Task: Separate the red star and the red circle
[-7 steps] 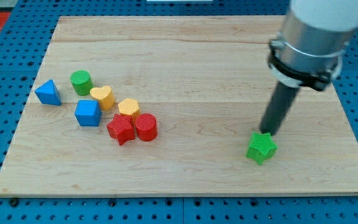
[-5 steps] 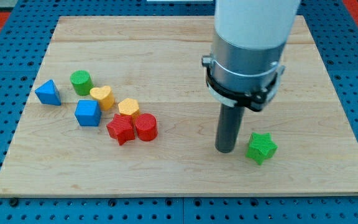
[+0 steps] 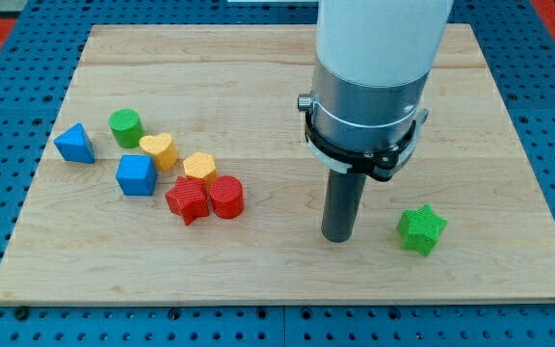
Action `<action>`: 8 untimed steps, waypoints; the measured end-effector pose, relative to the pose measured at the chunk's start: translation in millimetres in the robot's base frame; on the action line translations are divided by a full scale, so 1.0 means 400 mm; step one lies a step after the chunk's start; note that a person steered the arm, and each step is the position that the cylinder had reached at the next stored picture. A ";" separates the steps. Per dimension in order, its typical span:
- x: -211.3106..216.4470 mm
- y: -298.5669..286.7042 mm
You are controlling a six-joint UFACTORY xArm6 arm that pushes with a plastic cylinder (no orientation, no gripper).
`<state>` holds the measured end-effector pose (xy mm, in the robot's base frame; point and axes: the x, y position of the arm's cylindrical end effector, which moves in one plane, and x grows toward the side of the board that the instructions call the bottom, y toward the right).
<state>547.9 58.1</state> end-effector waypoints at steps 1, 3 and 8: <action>0.000 -0.001; 0.000 -0.002; -0.216 -0.340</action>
<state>461.4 -77.7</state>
